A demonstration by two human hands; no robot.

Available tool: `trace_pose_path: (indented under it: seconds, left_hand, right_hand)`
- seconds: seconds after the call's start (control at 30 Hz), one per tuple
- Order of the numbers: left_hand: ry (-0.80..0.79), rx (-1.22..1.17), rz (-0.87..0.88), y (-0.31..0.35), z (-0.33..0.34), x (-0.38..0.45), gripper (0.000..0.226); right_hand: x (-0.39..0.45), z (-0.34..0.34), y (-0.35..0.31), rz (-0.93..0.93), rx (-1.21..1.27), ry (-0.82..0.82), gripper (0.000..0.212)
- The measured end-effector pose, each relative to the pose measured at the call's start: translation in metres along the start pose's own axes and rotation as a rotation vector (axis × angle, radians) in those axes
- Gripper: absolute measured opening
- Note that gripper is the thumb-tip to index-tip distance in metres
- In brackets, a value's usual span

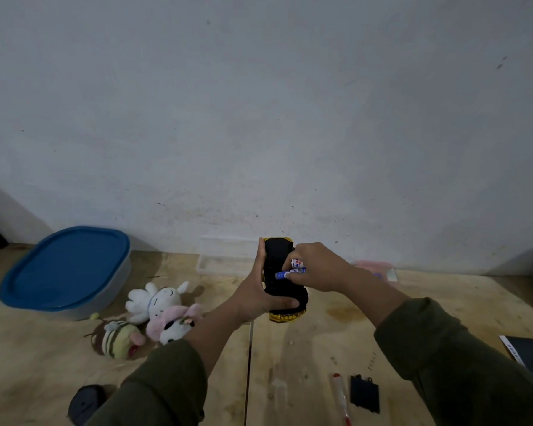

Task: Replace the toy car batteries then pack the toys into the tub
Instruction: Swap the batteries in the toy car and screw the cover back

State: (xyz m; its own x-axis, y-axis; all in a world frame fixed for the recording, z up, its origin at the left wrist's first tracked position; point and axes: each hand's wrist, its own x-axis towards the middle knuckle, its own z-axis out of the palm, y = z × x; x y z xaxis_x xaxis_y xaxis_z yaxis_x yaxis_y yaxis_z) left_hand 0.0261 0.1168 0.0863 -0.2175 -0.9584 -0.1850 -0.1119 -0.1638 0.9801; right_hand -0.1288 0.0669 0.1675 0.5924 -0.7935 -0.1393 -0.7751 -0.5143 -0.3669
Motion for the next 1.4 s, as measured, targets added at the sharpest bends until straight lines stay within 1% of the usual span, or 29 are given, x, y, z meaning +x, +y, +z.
trace_pose_path:
  seconds: [0.13,0.23,0.3,0.37,0.4,0.5,0.57,0.67,0.73,0.83,0.9,1.0,1.07,1.1,1.13,1.17,1.2,1.23,1.27,1.33,1.4]
  left_hand:
    - [-0.004,-0.022,0.018,-0.001,-0.004,0.002,0.134]
    - [-0.033,-0.026,0.03,-0.001,-0.007,0.001,0.136]
    - [-0.039,-0.029,0.032,-0.002,-0.008,-0.001,0.136]
    - [-0.035,-0.016,0.035,-0.003,-0.01,-0.003,0.135]
    - [-0.028,-0.009,0.035,-0.002,-0.011,-0.005,0.135]
    - [0.001,0.009,0.035,0.002,-0.015,-0.006,0.134]
    - [0.015,0.023,0.048,0.003,-0.016,-0.005,0.133]
    - [0.028,0.038,0.064,0.004,-0.021,-0.004,0.132]
    - [0.044,0.048,0.068,0.005,-0.023,-0.005,0.133]
    - [0.043,0.065,0.069,0.006,-0.023,-0.004,0.133]
    - [0.038,0.073,0.073,0.007,-0.02,-0.004,0.132]
    - [0.037,0.061,0.059,0.006,-0.015,-0.005,0.132]
    - [0.04,0.044,0.052,0.005,-0.014,-0.003,0.132]
    - [0.043,0.032,0.045,0.004,-0.015,0.0,0.132]
    - [0.035,0.016,0.037,0.006,-0.015,0.002,0.133]
    - [0.025,0.006,0.029,0.008,-0.016,0.004,0.135]
    - [0.012,0.002,0.029,0.011,-0.015,0.005,0.136]
    - [-0.009,0.001,0.029,0.013,-0.014,0.006,0.136]
    - [-0.036,-0.005,0.027,0.015,-0.012,0.006,0.136]
    - [-0.08,-0.031,0.015,0.016,-0.007,0.007,0.135]
    - [-0.086,-0.046,-0.004,0.016,-0.002,0.007,0.134]
  right_hand:
    - [0.0,-0.001,-0.002,-0.018,0.012,-0.041,0.022]
    - [0.002,0.005,-0.004,-0.023,0.037,-0.033,0.021]
    - [0.004,0.007,-0.004,-0.017,0.097,-0.02,0.019]
    - [0.004,0.009,-0.001,0.005,0.184,-0.003,0.023]
    - [0.004,0.01,0.001,0.024,0.235,0.027,0.025]
    - [0.005,0.01,0.006,0.122,0.4,0.201,0.029]
    - [0.004,0.009,0.008,0.169,0.411,0.262,0.036]
    - [0.002,0.006,0.006,0.203,0.43,0.212,0.051]
    - [0.004,0.006,0.005,0.236,0.443,0.16,0.068]
    - [0.009,0.006,0.005,0.349,0.499,0.07,0.089]
    - [0.011,0.004,0.004,0.419,0.553,0.012,0.097]
    - [0.012,0.003,0.003,0.452,0.522,-0.004,0.099]
    - [0.011,0.003,0.004,0.432,0.461,-0.006,0.096]
    - [0.011,0.003,0.005,0.417,0.402,0.022,0.089]
    - [0.012,0.002,0.006,0.398,0.338,0.098,0.076]
    - [0.014,0.003,0.005,0.377,0.293,0.227,0.059]
    - [0.014,0.002,0.002,0.357,0.299,0.372,0.042]
    - [0.015,0.002,-0.003,0.337,0.356,0.49,0.034]
    - [0.016,0.003,-0.008,0.307,0.43,0.563,0.031]
    - [0.016,0.009,-0.019,0.23,0.49,0.602,0.029]
    - [0.016,0.018,-0.026,0.178,0.46,0.57,0.025]
